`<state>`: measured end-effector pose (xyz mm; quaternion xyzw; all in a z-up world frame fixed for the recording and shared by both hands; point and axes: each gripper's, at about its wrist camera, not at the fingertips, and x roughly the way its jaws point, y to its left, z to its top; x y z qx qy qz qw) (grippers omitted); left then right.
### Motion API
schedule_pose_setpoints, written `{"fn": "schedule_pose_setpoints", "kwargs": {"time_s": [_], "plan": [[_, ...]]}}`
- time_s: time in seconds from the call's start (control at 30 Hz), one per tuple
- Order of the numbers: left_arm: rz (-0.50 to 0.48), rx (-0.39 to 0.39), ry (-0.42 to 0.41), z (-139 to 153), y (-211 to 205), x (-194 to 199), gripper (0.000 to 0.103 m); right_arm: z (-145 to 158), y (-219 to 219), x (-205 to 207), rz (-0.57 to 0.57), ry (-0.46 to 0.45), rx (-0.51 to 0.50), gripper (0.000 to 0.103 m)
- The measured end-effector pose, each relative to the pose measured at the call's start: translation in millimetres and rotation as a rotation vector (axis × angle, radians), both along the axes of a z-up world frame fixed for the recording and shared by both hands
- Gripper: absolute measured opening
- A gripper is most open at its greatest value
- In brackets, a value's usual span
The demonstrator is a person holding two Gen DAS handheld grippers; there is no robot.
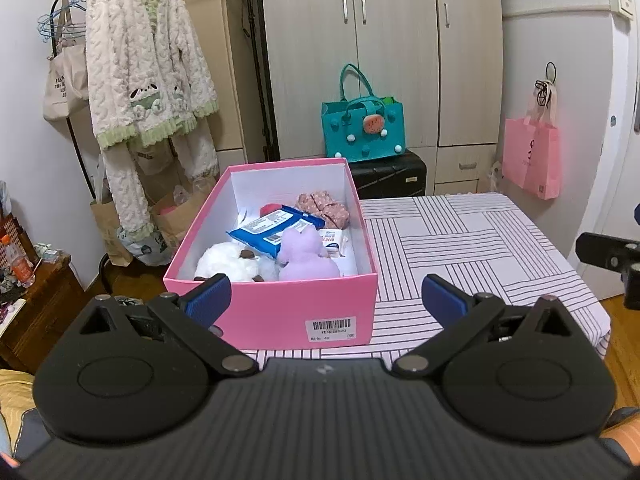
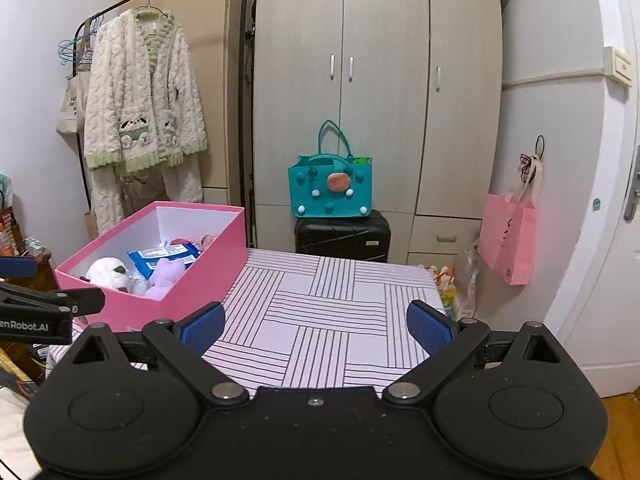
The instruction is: Organize soft objects
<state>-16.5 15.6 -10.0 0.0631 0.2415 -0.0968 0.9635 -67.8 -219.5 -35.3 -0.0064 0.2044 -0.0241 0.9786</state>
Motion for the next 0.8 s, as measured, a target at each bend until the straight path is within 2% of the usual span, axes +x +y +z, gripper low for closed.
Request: {"fn": "schedule_pose_setpoints", "kwargs": {"time_s": [0.23, 0.4, 0.8], "plan": [[-0.020, 0.000, 0.029, -1.7, -2.1, 3.1, 0.103, 0.8, -1.5, -0.4, -0.005, -0.005, -0.010, 0.099], [-0.013, 0.021, 0.026, -2.1, -3.4, 2.3, 0.103, -0.5, -2.4, 1.2, -0.009, 0.002, -0.012, 0.099], [-0.002, 0.017, 0.017, -0.8, -1.1, 2.6, 0.103, -2.1, -1.8, 2.6, -0.011, 0.007, -0.015, 0.099]]}}
